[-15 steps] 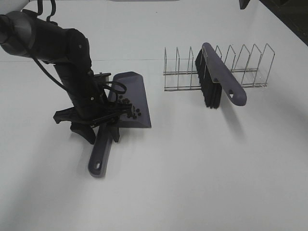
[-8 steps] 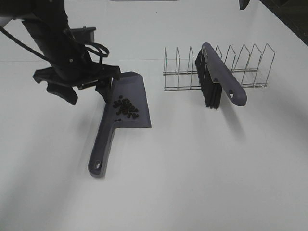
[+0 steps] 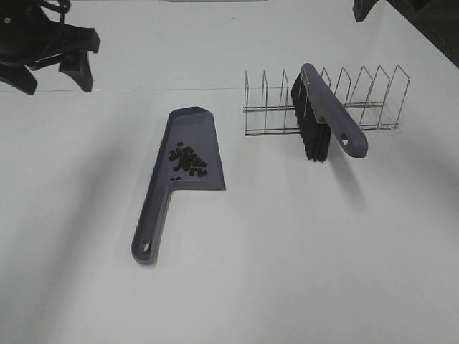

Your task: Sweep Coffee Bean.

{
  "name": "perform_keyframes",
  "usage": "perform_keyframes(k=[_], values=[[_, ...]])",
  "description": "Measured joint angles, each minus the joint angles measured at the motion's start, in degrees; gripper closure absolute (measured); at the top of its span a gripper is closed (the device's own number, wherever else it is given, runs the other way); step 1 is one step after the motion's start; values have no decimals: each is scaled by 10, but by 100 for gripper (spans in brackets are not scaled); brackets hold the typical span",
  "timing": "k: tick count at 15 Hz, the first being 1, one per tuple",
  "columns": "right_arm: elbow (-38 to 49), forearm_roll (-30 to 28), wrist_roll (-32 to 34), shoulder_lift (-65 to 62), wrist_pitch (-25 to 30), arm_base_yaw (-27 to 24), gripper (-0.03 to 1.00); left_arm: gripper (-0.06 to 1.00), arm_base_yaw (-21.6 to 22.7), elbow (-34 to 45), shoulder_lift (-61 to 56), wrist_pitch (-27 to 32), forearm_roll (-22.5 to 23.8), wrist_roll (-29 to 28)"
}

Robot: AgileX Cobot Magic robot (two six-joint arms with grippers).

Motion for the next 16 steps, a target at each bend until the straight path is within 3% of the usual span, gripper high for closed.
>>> perform_keyframes(k=[2,6,12,16], values=[[0,19,-22,0,1,-23,36,23,33,0,-18,37,23,20],[0,64,-77,0,48,-118,36,23,101,0,-49,86,73,37],[11,90,-104,0,89,-130,36,23,174,19,-111,156,79,70],[132,125,-124,-42,73,-130,36,23,174,139,-213,135,68,70]])
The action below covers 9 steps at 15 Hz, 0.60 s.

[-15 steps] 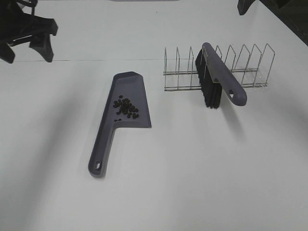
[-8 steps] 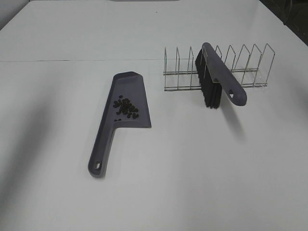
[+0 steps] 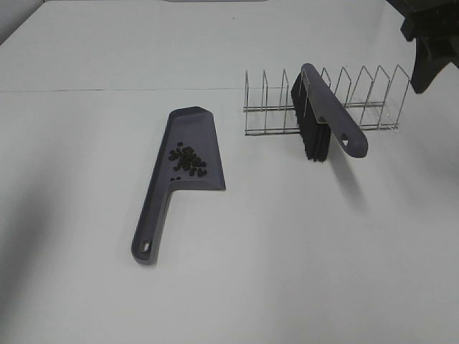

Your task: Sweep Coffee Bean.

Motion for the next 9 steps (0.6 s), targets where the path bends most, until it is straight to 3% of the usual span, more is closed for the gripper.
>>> perform_keyframes(k=[4,5,6,9], values=[[161,0,-3,-111,-88,0,36,23,0,129,-116,-41,-1,0],[251,0,-3,-180,-144,0,36,23,0,195,-182,-61,2,0],[287,0,-3,-212,-170,0,36,23,0,218,-210,-65,3,0],[362,0,-3,-288,-196,0,36,23,0,268,-280,-70,3,0]])
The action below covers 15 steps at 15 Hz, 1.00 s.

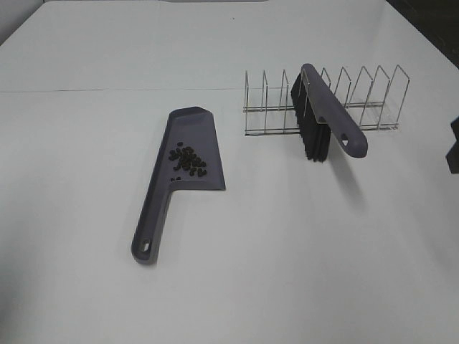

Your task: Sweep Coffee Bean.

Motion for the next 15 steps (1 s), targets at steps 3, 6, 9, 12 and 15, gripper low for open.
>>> perform_keyframes(k=[3,6,9,12,15], values=[[62,0,0,-86,0,0,36,23,0,38,-80,-2,2,0],[113,0,-2,-172,-2,0,36,23,0,96,-168,-2,3,0],[159,0,-2,-257,-1,0,36,22,0,125,-252,1,3,0],[188,0,-2,-344,29,0,36,19,0,134,-341,14,2,0],[190,17,-2,-410,34,0,36,18,0,136,-412,15,2,0]])
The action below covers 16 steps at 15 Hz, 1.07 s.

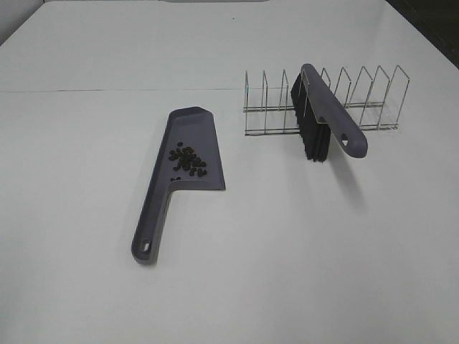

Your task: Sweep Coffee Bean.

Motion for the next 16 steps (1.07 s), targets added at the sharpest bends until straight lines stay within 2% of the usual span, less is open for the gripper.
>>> perform_keyframes(k=[5,12,16], values=[[0,30,-12,-88,7,0,36,18,0,0,-130,1,0,2],[-11,34,-31,-143,120,0,36,18,0,3,-132,1,1,2],[-3,34,-31,-210,120,0,36,18,0,3,-132,1,1,2]])
